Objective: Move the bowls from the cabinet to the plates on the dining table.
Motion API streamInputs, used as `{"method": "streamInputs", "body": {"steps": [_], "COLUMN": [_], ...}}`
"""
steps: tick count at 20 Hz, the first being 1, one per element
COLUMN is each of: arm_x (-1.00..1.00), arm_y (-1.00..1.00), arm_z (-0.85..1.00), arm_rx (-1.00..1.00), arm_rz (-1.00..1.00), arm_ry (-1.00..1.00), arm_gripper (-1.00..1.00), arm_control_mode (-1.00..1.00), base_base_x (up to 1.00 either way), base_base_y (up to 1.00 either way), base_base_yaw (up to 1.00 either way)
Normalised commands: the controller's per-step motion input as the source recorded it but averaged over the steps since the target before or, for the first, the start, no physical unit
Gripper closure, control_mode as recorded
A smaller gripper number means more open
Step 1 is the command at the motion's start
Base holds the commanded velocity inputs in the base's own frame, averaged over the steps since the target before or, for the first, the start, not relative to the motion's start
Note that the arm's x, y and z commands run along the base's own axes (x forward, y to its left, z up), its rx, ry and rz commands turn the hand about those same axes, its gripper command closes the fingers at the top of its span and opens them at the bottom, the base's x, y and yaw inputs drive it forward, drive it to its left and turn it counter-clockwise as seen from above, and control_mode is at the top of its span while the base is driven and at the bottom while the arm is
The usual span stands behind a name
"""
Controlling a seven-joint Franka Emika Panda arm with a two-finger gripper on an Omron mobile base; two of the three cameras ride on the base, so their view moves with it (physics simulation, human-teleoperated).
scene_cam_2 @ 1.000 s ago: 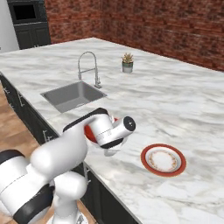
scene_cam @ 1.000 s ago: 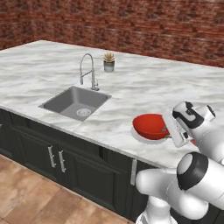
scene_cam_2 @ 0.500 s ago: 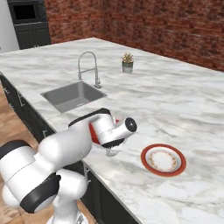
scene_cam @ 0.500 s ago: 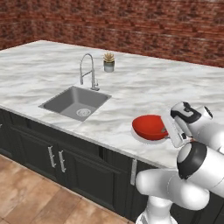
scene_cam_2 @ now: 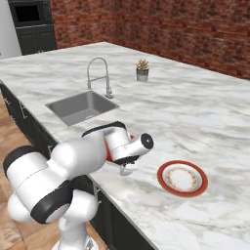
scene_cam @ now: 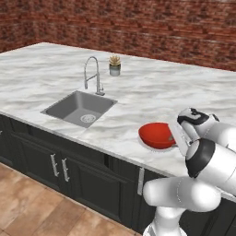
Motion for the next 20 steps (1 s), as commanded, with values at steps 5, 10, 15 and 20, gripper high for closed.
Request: {"method": "streamInputs", "body": {"steps": [5, 10, 15, 20], "arm_x": [0.15, 0.16, 0.13, 0.08], "arm_y": [-0.04, -0.05, -0.03, 0.00], "arm_z": [-0.13, -0.12, -0.17, -0.14], "arm_rx": [0.00, 0.00, 0.00, 0.00], "arm_rz": [0.01, 0.00, 0.00, 0.00], "arm_ry": [0.00, 0.00, 0.01, 0.03], "arm_gripper": [1.00, 1.00, 1.00, -1.00], "arm_control_mode": [-1.00, -1.00, -1.00, -1.00], "base_base_x": [0.00, 0.00, 0.00, 0.00], "base_base_y": [0.00, 0.00, 0.00, 0.00], "base_base_yaw": [0.00, 0.00, 0.00, 0.00]}}
